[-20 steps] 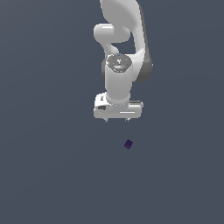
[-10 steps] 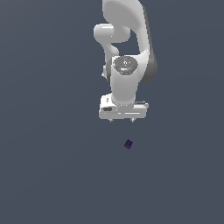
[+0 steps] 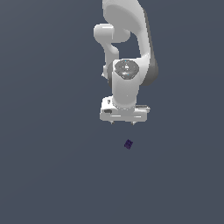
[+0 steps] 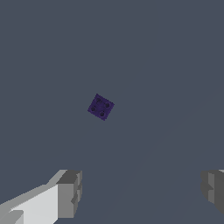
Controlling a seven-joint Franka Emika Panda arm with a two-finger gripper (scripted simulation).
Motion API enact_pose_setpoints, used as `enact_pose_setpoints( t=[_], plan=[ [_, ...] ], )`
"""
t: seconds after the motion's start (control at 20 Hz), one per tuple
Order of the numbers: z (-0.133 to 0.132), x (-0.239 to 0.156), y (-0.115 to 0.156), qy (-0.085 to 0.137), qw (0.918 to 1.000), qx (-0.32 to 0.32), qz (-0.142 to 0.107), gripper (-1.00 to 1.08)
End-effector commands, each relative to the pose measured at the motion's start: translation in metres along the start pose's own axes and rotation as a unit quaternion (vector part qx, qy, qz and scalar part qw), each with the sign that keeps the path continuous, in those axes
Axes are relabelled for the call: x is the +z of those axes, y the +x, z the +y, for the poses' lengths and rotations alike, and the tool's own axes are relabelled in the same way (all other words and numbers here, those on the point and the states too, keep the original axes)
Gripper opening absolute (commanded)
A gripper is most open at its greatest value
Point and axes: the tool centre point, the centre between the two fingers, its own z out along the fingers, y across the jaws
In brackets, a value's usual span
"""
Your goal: Pick up the object and move it to a goal position.
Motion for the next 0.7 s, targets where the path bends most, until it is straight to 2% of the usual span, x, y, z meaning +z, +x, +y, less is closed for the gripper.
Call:
enact_pose_setpoints(
  t=[0.0, 0.35, 0.65],
  plan=[
    [-0.002, 0.004, 0.004, 0.0, 0.9999, 0.017, 0.0, 1.0],
    [-0.012, 0.023, 0.019, -0.003, 0.9964, 0.085, 0.003, 1.0],
    [-0.023, 0.044, 0.034, -0.006, 0.9877, 0.156, 0.007, 1.0]
  ],
)
